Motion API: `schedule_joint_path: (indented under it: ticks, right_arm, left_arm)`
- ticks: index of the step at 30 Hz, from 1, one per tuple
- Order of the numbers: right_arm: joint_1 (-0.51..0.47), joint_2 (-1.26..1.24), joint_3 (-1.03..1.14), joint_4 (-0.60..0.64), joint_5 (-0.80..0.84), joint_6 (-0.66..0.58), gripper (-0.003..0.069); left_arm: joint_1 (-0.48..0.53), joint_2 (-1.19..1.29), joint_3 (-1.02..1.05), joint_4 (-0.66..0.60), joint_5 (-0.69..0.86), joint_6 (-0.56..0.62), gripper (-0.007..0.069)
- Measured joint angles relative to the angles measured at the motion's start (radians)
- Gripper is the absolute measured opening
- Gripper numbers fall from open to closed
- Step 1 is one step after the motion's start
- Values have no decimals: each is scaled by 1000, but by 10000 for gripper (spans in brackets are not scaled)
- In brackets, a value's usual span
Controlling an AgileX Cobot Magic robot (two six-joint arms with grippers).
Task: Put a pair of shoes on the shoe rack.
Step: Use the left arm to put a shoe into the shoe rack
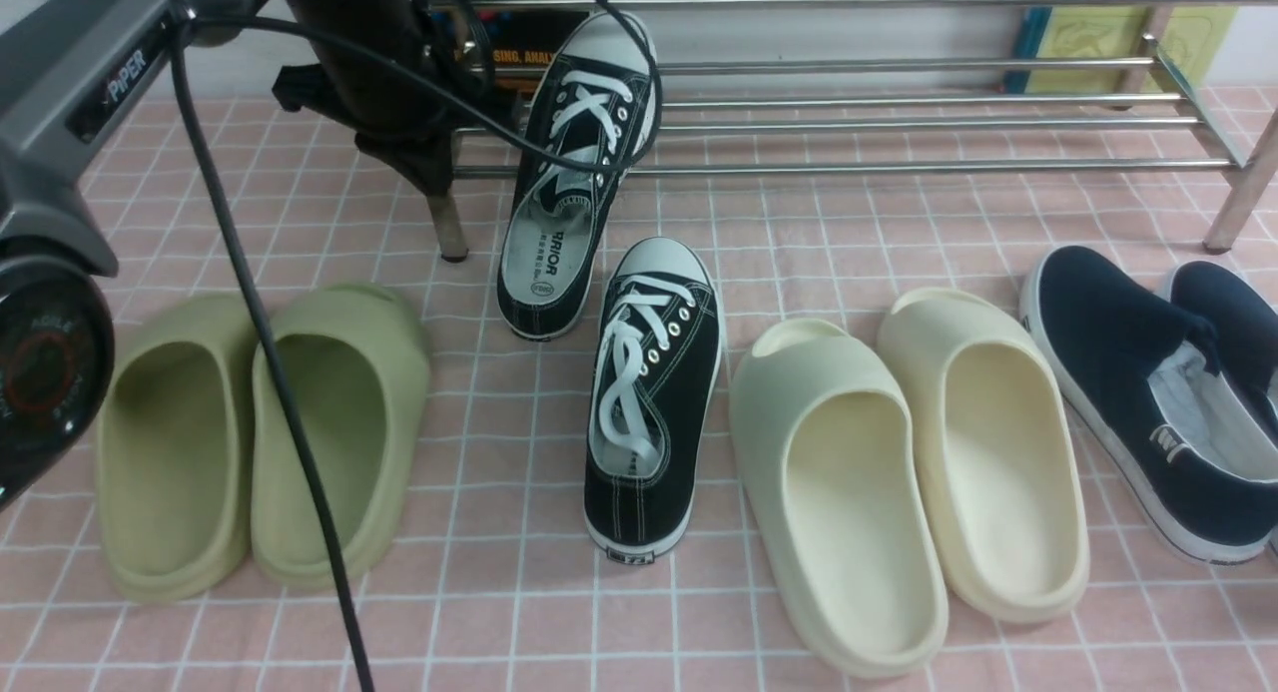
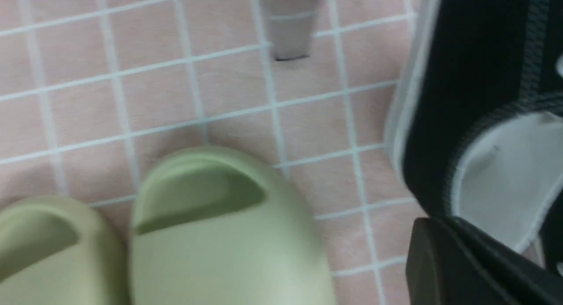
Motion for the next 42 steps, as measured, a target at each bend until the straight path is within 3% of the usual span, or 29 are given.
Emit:
schedule_joint_path:
  ticks: [4, 7, 9, 10, 12, 16, 25, 30, 42]
  right_arm:
    - [0, 0, 0, 0, 0, 0, 239]
    - [0, 0, 0, 0, 0, 0, 239]
    - [0, 0, 0, 0, 0, 0, 239]
    - [0, 0, 0, 0, 0, 0, 239]
    - [0, 0, 0, 0, 0, 0, 239]
    - [0, 0, 0, 0, 0, 0, 239]
    - [0, 0, 0, 0, 0, 0, 239]
    - [0, 0, 0, 0, 0, 0, 239]
    - [0, 0, 0, 0, 0, 0, 239]
  left_arm:
    - [-1, -80, 183, -70, -29, 56, 2]
    - [-1, -168, 360, -95, -155, 97, 2]
    - [-1, -307, 625, -114, -385, 129, 2]
    - [-1, -317, 643, -118, -425, 131, 2]
    - [-1, -419, 853, -139, -672, 133, 4]
    - [-1, -456, 1013, -198, -867, 107, 6]
    - [-90, -300, 1027, -225, -934, 155, 5]
    - [-110, -176, 921, -227, -946, 147, 10]
    - [-109, -128, 640, -147, -700, 137, 13]
